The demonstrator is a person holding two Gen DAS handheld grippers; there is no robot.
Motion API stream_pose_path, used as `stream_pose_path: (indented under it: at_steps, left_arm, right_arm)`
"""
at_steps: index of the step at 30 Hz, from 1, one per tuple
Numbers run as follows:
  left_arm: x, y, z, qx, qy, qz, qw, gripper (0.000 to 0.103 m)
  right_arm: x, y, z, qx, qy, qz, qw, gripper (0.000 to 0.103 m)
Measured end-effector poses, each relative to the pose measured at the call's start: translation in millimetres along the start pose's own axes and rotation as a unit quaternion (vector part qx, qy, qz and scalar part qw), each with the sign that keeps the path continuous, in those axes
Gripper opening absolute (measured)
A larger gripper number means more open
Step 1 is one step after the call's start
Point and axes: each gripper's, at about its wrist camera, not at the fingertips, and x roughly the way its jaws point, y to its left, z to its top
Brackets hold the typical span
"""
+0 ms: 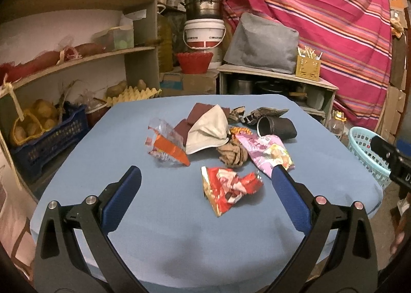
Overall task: Collect trash
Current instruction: 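Reach the left tool to the red snack wrapper and close on it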
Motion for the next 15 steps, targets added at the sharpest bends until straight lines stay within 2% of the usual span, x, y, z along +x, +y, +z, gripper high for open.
stream_pose_path:
  at_steps: [7,9,11,15]
  left_arm:
    - [26.4,-6.2,-0.7,0.016,0.004,0.004,0.9999,0.098]
    - [36.7,-6.2,-7.0,0.019,0.020,0.000,0.9996,0.098]
    - [45.4,-5.8,-11.1,0.021,0.034,-0.010,0.9992,0.098]
    - [58.1,-8.1,-14.3,0.025,0.044,-0.021,0.9985,0.098]
  right_arm:
    - [32.5,13.3,24.8,-0.034,0.010,-0.015,0.999,0.099]
    - [44.0,16.8,22.8,-0.046,0.019,-0.022,0.999,0.099]
    - [54.0,15.8,15.6,-0.051,0.029,-0.011,0.998,0.099]
    - [64.7,10.8,7.4,-0.053,0.036,-0.014,0.998,0.099]
